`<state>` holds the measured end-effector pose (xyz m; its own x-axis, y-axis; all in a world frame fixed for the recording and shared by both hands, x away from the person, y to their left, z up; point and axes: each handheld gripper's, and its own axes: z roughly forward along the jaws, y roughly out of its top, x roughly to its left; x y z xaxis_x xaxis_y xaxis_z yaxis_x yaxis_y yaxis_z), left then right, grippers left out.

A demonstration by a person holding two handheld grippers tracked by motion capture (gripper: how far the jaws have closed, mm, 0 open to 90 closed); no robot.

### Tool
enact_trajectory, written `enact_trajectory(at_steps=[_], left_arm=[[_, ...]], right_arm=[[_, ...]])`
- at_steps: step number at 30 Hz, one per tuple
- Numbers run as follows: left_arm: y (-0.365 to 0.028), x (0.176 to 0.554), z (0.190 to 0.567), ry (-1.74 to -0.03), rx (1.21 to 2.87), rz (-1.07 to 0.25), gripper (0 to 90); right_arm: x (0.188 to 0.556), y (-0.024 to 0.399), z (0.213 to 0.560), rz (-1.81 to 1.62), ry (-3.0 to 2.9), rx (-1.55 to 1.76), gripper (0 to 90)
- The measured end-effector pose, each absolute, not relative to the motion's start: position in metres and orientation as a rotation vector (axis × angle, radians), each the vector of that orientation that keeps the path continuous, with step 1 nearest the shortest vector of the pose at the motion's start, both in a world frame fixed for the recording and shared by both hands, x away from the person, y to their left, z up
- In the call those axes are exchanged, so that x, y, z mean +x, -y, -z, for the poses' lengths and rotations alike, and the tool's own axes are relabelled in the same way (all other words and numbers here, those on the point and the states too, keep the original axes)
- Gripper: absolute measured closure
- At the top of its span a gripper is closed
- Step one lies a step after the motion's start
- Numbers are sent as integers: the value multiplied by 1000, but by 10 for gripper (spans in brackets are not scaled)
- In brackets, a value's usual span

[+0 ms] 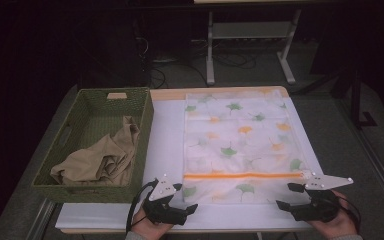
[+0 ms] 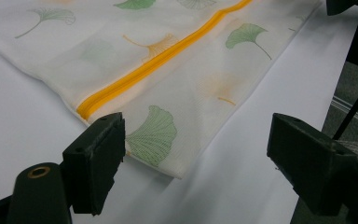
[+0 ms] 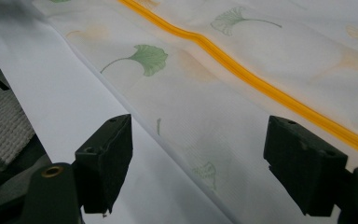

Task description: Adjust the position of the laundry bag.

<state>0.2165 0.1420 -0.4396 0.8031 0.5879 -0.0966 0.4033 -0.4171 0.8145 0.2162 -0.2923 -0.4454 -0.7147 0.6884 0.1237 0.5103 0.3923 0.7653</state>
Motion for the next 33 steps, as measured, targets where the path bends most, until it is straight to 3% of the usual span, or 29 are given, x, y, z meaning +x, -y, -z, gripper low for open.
enact_trajectory(at_steps=[15, 33], left_arm=[[-140, 214, 440, -732, 2074, -261, 188], [-144, 212, 436, -732, 2062, -276, 192]], right_arm=[[243, 261, 418, -1183, -2503, 950, 221], [299, 203, 395, -1144, -2651, 786, 298]])
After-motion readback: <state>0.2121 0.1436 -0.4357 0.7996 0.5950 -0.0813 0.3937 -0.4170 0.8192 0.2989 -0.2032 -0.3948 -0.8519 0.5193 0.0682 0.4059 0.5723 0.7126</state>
